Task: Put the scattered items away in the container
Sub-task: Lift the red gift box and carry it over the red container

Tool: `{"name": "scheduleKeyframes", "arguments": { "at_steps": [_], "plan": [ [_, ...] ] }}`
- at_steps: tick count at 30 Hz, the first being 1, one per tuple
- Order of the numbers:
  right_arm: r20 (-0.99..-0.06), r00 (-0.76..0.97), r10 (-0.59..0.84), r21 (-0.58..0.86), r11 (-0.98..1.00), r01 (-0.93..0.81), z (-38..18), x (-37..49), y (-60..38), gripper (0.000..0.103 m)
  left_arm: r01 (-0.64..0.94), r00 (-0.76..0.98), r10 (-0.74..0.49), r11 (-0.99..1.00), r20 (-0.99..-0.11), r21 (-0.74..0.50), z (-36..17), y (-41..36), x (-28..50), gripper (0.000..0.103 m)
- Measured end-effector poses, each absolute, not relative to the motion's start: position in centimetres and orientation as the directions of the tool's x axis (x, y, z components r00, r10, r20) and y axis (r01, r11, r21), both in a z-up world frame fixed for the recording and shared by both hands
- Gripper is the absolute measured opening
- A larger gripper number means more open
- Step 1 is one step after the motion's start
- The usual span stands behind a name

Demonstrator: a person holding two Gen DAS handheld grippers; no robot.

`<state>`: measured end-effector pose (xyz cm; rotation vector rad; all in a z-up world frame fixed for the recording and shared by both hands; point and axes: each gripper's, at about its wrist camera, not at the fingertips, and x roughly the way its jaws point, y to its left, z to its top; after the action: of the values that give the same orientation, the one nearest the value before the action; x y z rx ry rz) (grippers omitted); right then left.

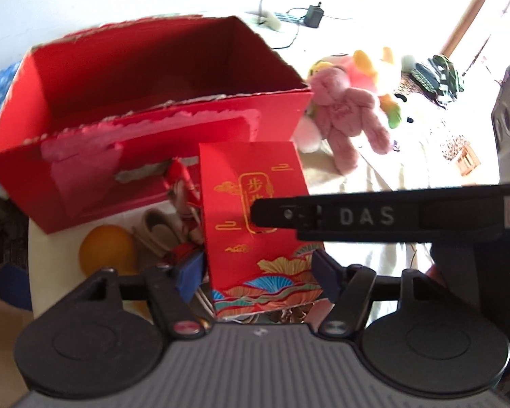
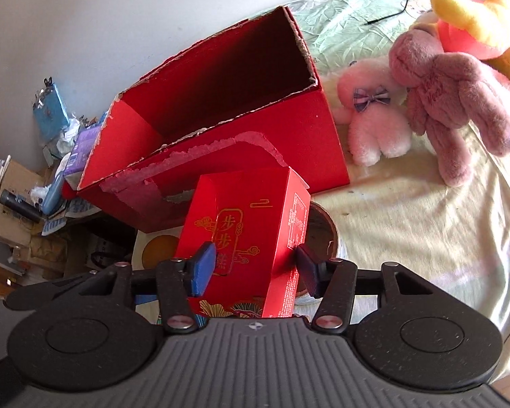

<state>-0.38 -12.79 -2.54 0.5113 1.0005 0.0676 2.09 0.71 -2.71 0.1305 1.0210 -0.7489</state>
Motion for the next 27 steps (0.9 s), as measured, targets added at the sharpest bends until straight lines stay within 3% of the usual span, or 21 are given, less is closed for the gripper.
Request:
{"name": "scheduleKeyframes", "arguments": {
  "at_steps": [3,5,10,16,27],
  "plan": [
    [-0.790,0.534,0.302,0.464,0.863,0.199,-3.1,-0.3,-13.0,0.071,0.642,0.280,-0.520,0.726,-0.807,-0.245,-2.8,1.0,1.9,0.070],
    [-0.793,0.521,0.316,0.479,0.851,0.212,-3.4,-0.2,-13.1,0.073,0.645,0.269,-0.524,0.721,-0.808,-0.252,-3.1,0.8,2.0,0.071],
    [-0.783,0.549,0.294,0.460,0.867,0.193,-2.5,-0.9,-12.9,0.059,0.640,0.270,-0.524,0.725,-0.808,-0.256,-3.2,1.0,2.0,0.071],
    [-0.751,0.609,0.257,0.429,0.890,0.153,-0.8,-1.9,-13.2,0.058,0.665,0.282,-0.548,0.703,-0.787,-0.252,-1.8,0.6,1.0,0.071],
    [-0.605,0.786,0.130,0.329,0.939,0.098,4.5,-2.5,-14.2,0.058,0.732,0.367,-0.620,0.652,-0.694,-0.196,3.7,-1.3,1.0,0.071]
  ]
}}
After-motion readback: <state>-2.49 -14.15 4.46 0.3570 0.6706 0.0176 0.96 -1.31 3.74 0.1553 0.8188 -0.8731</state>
